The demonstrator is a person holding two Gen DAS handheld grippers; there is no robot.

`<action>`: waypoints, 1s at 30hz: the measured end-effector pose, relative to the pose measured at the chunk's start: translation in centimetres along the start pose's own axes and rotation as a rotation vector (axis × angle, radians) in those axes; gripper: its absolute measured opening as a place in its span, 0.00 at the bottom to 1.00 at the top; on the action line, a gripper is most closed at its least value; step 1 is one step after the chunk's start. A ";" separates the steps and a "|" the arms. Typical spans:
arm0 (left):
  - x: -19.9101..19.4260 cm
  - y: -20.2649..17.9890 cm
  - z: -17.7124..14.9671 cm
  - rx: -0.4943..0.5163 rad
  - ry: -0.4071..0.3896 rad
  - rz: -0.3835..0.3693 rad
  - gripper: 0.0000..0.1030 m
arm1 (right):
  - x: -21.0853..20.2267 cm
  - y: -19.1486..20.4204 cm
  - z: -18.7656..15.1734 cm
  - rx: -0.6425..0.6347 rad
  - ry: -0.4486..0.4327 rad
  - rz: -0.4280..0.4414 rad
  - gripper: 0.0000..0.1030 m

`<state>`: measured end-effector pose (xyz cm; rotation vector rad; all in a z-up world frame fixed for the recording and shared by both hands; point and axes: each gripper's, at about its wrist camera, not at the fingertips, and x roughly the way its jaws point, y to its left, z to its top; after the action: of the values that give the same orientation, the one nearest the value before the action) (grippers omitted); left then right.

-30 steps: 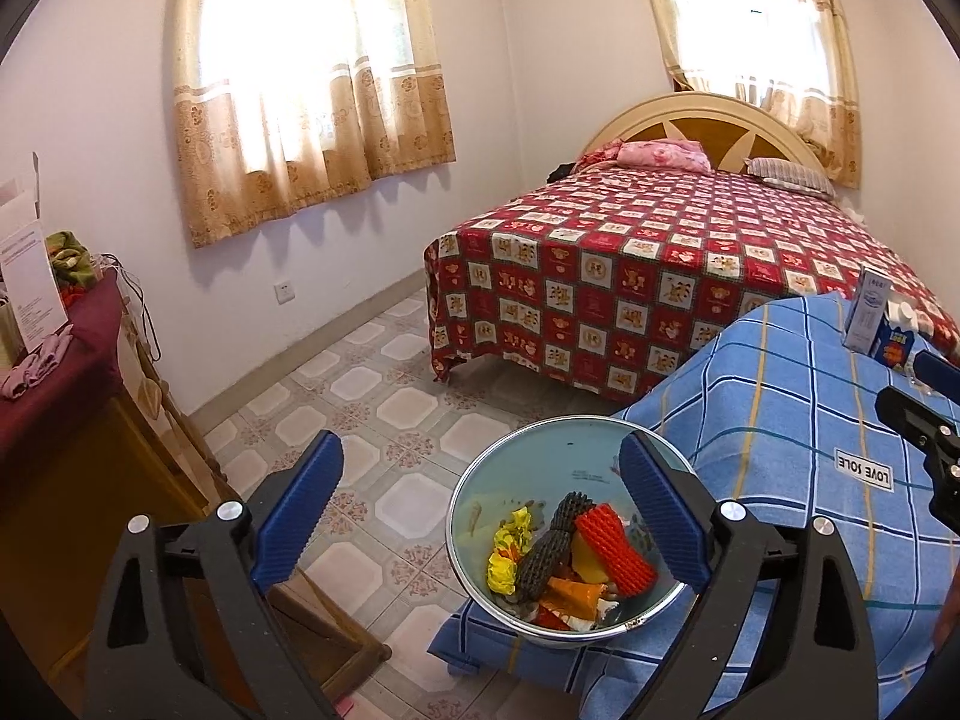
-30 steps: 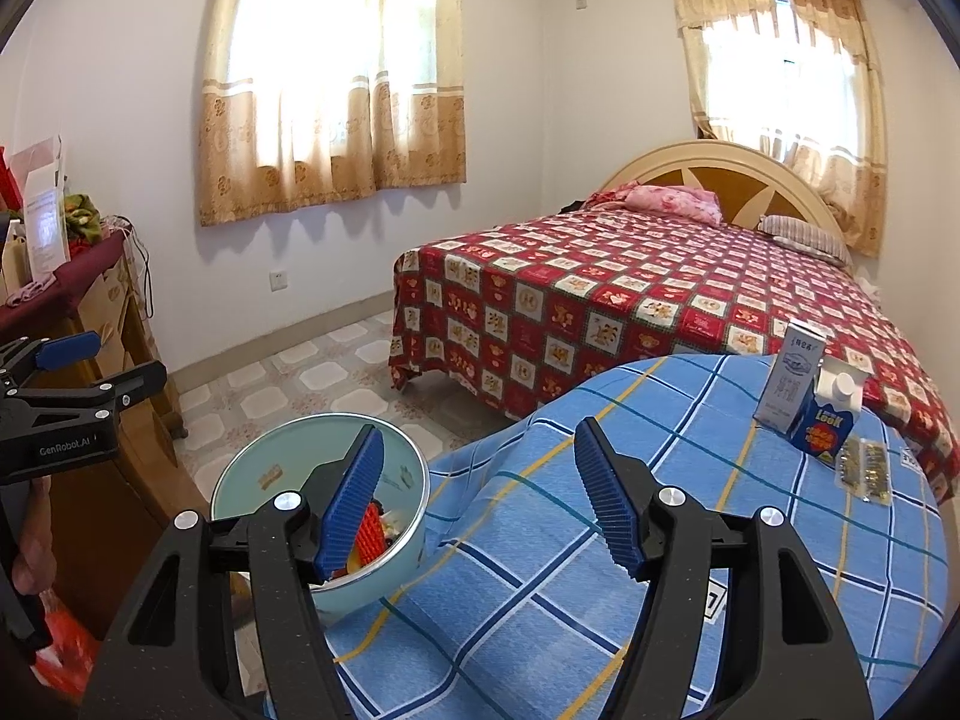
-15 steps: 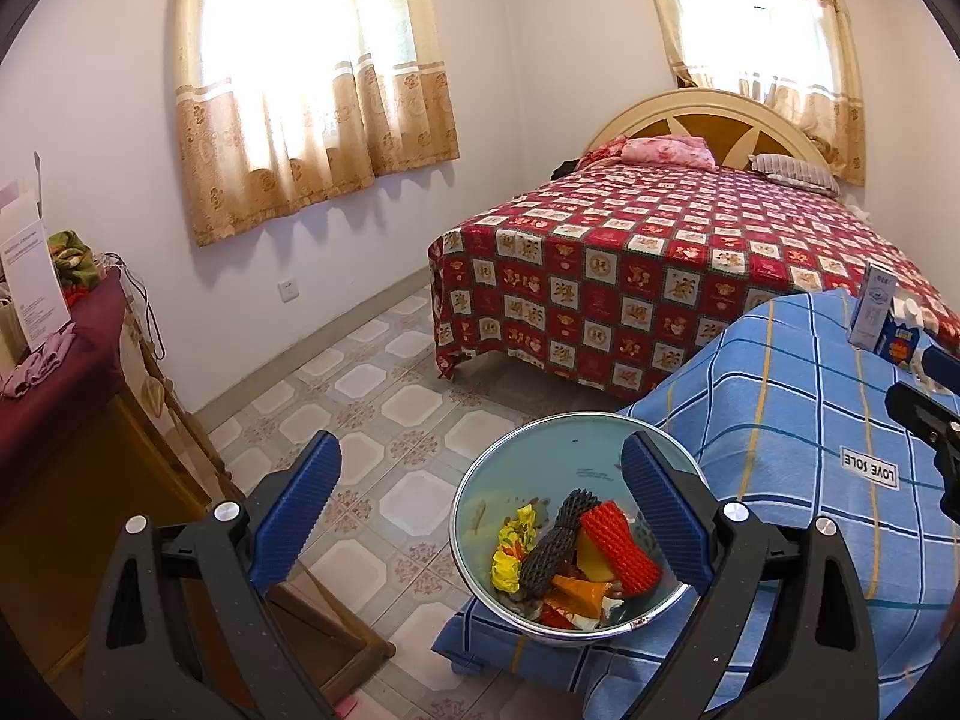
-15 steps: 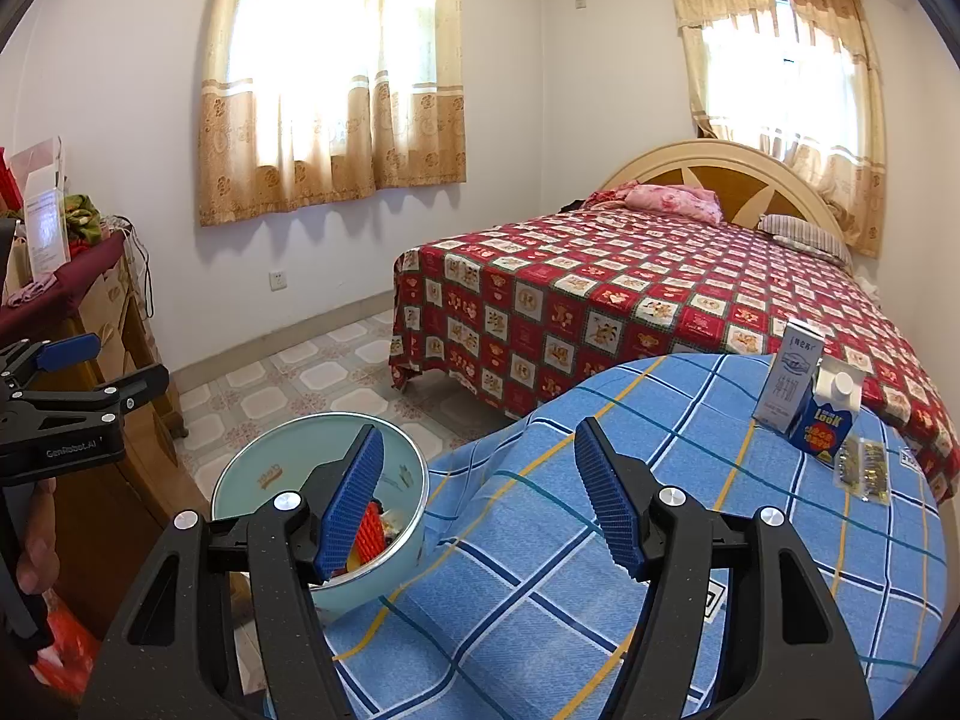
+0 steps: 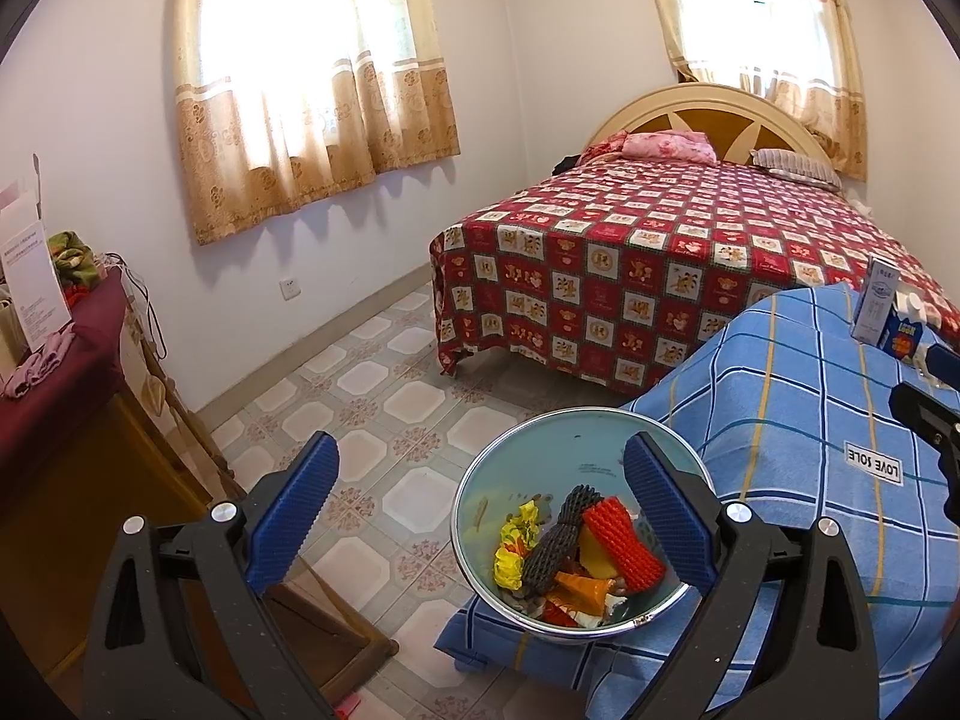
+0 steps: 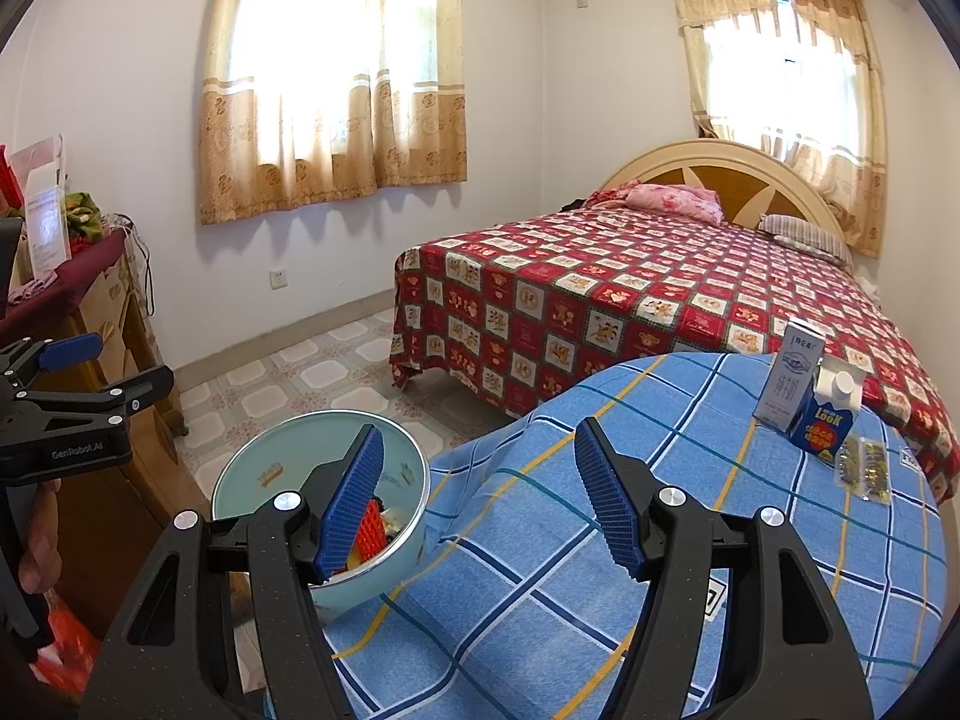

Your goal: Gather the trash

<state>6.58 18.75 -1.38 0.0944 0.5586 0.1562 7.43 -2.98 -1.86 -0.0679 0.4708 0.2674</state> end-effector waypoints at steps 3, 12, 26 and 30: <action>0.3 0.2 -0.4 -0.003 0.007 0.007 0.91 | -0.2 -0.1 -0.1 -0.001 -0.001 -0.001 0.64; 0.6 0.0 -0.6 0.000 0.025 -0.001 0.91 | -0.1 0.2 -0.2 0.002 0.001 0.000 0.64; 0.6 -0.2 -0.6 0.010 0.018 0.023 0.91 | -0.1 0.2 -0.3 0.004 -0.002 -0.003 0.65; 0.7 -0.1 -0.4 -0.001 0.029 0.019 0.92 | -0.3 0.0 -0.5 0.013 -0.006 -0.014 0.66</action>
<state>6.97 18.77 -2.05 0.0965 0.5866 0.1770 6.98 -3.11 -2.21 -0.0579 0.4656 0.2512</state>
